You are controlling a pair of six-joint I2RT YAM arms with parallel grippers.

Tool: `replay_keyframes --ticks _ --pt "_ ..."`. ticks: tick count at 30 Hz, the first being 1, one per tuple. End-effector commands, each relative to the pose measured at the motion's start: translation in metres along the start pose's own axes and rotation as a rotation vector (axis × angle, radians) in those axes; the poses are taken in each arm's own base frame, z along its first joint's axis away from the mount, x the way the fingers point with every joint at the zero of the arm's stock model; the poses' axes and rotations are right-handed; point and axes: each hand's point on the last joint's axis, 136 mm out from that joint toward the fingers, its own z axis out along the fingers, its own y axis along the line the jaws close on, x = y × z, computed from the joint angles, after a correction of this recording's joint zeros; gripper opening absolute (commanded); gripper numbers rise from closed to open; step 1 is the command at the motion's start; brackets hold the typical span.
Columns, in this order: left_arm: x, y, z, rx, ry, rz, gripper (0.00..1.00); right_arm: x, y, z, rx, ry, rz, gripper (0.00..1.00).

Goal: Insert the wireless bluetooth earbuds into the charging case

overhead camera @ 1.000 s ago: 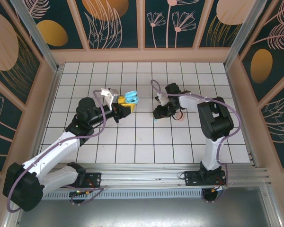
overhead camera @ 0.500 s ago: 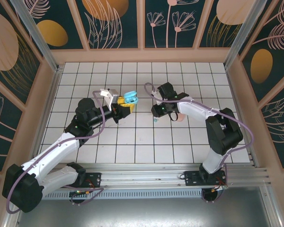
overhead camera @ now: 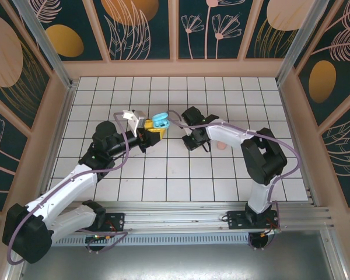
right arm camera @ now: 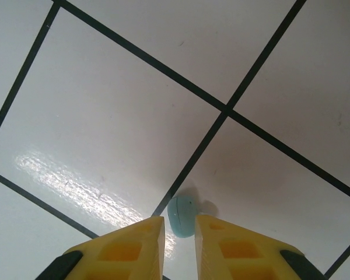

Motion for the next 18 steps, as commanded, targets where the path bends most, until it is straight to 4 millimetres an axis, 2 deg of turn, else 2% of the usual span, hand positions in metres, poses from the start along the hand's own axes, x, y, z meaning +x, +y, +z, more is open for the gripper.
replay_keyframes --ticks 1,11,18 --pt "-0.005 -0.004 -0.002 0.004 -0.017 0.019 0.0 0.005 -0.003 0.002 0.044 0.047 -0.034 0.21" --pt "-0.006 -0.003 -0.002 0.002 -0.017 0.023 0.0 0.011 -0.002 0.011 0.039 0.079 -0.048 0.21" --pt "-0.006 -0.003 -0.002 0.001 -0.017 0.023 0.0 0.007 0.0 0.012 0.035 0.072 -0.061 0.21"
